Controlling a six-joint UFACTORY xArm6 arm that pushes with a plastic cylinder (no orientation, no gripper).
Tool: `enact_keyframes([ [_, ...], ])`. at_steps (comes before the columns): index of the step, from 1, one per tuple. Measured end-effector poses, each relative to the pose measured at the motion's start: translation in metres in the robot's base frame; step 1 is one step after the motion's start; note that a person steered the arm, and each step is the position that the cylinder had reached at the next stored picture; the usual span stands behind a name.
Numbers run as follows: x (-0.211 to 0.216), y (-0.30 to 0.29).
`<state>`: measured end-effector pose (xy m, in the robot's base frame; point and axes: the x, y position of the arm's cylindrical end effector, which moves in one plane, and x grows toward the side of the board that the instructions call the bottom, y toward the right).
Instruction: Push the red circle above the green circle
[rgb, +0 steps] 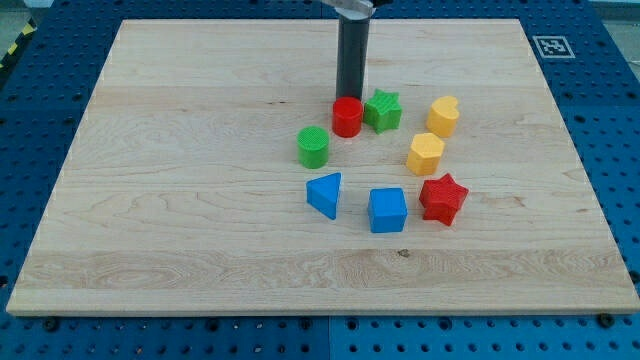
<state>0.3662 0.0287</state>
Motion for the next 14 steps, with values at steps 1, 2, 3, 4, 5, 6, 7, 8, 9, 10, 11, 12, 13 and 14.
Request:
enact_keyframes([
  [1,0.019,0.012],
  [2,0.020,0.035],
  [3,0.021,0.038],
  [4,0.037,0.034],
  [5,0.053,0.034],
  [6,0.067,0.034],
  [7,0.078,0.034],
  [8,0.080,0.029],
  [9,0.080,0.010],
  [10,0.080,0.006],
  [11,0.071,0.006],
  [12,0.055,-0.001],
  [13,0.052,-0.005],
  [14,0.052,-0.004],
])
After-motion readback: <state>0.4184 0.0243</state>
